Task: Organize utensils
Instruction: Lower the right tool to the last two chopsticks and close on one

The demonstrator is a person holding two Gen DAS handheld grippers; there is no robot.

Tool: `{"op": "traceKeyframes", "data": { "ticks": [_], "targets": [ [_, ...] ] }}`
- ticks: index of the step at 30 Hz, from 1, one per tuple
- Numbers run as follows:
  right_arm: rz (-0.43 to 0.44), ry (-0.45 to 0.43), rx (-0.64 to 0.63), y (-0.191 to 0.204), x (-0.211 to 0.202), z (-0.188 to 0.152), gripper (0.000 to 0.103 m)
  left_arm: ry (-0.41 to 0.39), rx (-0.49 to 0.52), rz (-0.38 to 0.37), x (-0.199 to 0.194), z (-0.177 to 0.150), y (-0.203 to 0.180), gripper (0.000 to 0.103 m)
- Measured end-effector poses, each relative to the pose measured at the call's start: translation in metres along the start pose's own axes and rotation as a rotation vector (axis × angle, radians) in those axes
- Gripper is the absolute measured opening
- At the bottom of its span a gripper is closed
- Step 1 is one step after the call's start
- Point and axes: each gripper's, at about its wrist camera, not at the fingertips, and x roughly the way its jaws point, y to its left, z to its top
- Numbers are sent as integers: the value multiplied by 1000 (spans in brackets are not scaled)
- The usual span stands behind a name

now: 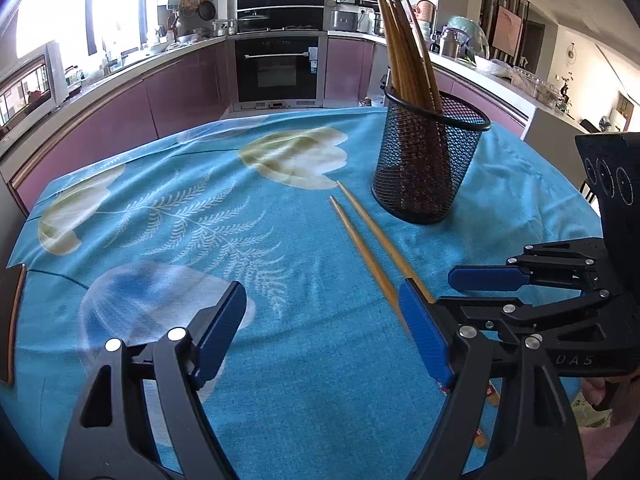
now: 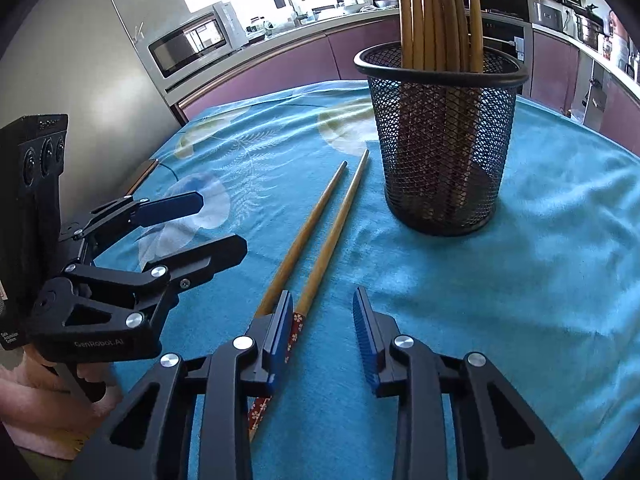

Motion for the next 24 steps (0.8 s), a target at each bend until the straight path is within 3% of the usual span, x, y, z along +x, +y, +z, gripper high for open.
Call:
{"op": "traceKeyframes", "data": {
  "ticks": [11,24],
  "targets": [
    [25,0,29,-7,-3,-2,26,59,58,-66,9,-10,-17,72],
    [33,0,39,-9,-4,-2,26,98,53,-27,19,-14,-18,63]
  ]
}}
